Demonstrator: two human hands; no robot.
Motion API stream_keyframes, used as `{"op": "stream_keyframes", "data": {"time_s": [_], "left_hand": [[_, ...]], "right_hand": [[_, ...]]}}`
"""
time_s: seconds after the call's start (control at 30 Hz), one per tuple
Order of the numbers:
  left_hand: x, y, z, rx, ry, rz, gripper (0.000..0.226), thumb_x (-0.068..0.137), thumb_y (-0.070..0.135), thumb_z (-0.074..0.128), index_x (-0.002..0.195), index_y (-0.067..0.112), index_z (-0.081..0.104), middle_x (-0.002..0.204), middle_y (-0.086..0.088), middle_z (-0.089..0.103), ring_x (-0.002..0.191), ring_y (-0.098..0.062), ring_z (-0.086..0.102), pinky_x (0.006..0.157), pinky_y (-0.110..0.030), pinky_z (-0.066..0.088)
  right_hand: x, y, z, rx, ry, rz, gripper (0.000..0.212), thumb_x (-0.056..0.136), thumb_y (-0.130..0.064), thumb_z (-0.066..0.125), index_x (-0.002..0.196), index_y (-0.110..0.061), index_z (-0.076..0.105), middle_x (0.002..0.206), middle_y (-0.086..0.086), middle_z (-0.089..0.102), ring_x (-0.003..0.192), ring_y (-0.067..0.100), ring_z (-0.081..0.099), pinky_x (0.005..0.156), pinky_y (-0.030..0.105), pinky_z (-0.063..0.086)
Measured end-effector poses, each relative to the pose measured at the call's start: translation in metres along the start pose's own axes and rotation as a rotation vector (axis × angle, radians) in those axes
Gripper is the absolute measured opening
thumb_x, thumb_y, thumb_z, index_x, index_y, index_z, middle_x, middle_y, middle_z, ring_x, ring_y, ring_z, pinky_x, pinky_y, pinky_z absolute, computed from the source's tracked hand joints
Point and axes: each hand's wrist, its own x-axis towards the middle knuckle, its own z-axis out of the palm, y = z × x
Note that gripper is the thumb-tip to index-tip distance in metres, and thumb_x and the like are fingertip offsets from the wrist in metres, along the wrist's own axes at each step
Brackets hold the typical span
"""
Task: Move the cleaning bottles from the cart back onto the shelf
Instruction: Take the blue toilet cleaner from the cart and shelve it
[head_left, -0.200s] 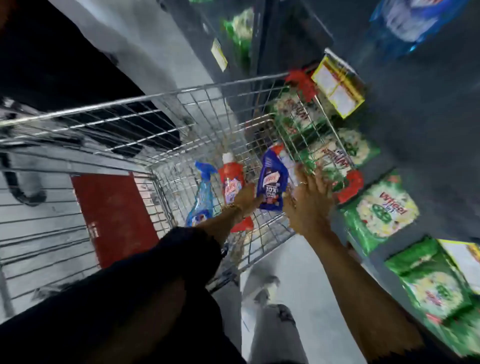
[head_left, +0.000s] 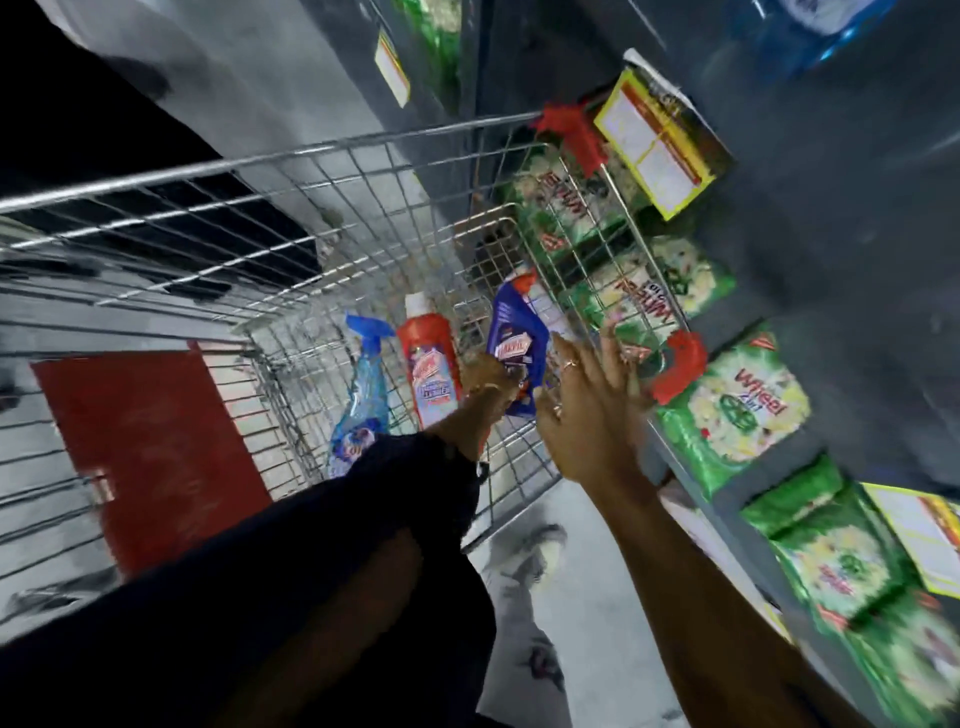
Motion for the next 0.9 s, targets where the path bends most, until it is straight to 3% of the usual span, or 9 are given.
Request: {"op": "stream_keyframes", "data": {"time_s": [0.03,0.13,0.3,0.4,0.5,0.6,0.67,0.8,0.9], "left_hand": [[0.015,-0.009,0.003,-0.032,0.011,-0.038,0.023,0.096,0.007,0.047,0.115,-0.003,0.052,0.104,-0.015,0.052,0.069,0.002,0.062,0.061,-0.011,0.049],[0.041,-0.004,0.011,0.137,0.109,-0.148,0.041,0.087,0.012,0.062,0.125,-0.002,0.052,0.124,-0.018,0.061,0.103,-0.021,0.063,0.081,-0.031,0.052],[0.039,0.005,0.001,0.235,0.187,-0.14,0.05,0.077,0.012,0.071,0.122,0.003,0.051,0.122,-0.02,0.063,0.11,-0.033,0.061,0.091,-0.041,0.051],[0.0,0.017,-0.018,0.074,0.127,-0.089,0.049,0.078,0.01,0.073,0.121,0.0,0.052,0.12,-0.022,0.065,0.106,-0.034,0.064,0.092,-0.044,0.054],[-0.058,0.039,-0.036,-0.081,0.065,0.062,0.048,0.079,0.003,0.071,0.122,0.0,0.05,0.112,-0.016,0.068,0.089,-0.027,0.068,0.071,-0.034,0.061],[-0.122,0.062,-0.041,-0.161,-0.068,0.215,0.053,0.078,-0.006,0.068,0.126,0.005,0.047,0.108,-0.015,0.066,0.088,-0.027,0.067,0.077,-0.038,0.061],[-0.161,0.075,-0.035,-0.148,-0.138,0.307,0.059,0.077,-0.009,0.067,0.129,0.008,0.045,0.113,-0.018,0.066,0.096,-0.028,0.064,0.089,-0.046,0.054],[-0.216,0.082,-0.007,-0.077,-0.288,0.486,0.031,0.09,0.004,0.056,0.118,0.017,0.054,0.106,-0.005,0.071,0.089,-0.015,0.068,0.073,-0.034,0.061],[-0.24,0.078,0.021,0.057,-0.343,0.51,0.02,0.097,0.02,0.046,0.113,0.024,0.056,0.117,-0.011,0.065,0.092,-0.018,0.065,0.08,-0.052,0.057]], "right_hand": [[0.0,0.001,0.0,0.008,-0.004,0.002,0.063,0.084,-0.029,0.055,0.143,-0.017,0.036,0.153,0.004,0.039,0.149,0.028,0.006,0.119,0.057,0.011],[0.003,0.002,0.001,0.022,-0.009,0.001,0.06,0.085,-0.028,0.052,0.141,-0.017,0.037,0.151,0.004,0.041,0.149,0.026,0.006,0.119,0.057,0.01],[-0.001,0.0,-0.009,0.115,0.055,-0.007,0.054,0.093,-0.031,0.047,0.143,-0.013,0.036,0.154,0.006,0.037,0.148,0.024,0.013,0.121,0.047,0.009],[-0.008,-0.001,-0.027,0.493,0.041,0.102,0.056,0.097,-0.031,0.047,0.146,-0.01,0.03,0.155,0.012,0.032,0.145,0.026,0.023,0.116,0.04,0.021],[-0.02,0.001,-0.055,0.962,-0.053,0.239,0.055,0.096,-0.026,0.052,0.144,-0.009,0.031,0.15,0.013,0.039,0.135,0.022,0.041,0.106,0.028,0.034],[-0.049,0.0,-0.083,1.263,-0.144,0.255,0.042,0.096,-0.022,0.052,0.134,-0.005,0.046,0.121,0.001,0.065,0.098,-0.002,0.062,0.081,0.01,0.049],[-0.074,0.002,-0.097,1.455,-0.15,0.236,0.028,0.095,-0.017,0.052,0.12,-0.007,0.059,0.093,-0.008,0.074,0.081,-0.001,0.067,0.07,0.012,0.054],[-0.131,0.022,-0.123,1.568,-0.024,0.257,0.017,0.093,-0.019,0.056,0.105,-0.017,0.069,0.095,-0.001,0.076,0.084,0.014,0.069,0.071,0.027,0.058],[-0.174,0.045,-0.135,1.549,0.093,0.291,0.017,0.094,-0.015,0.053,0.1,-0.02,0.069,0.087,-0.006,0.077,0.08,0.013,0.07,0.07,0.028,0.06]]}}
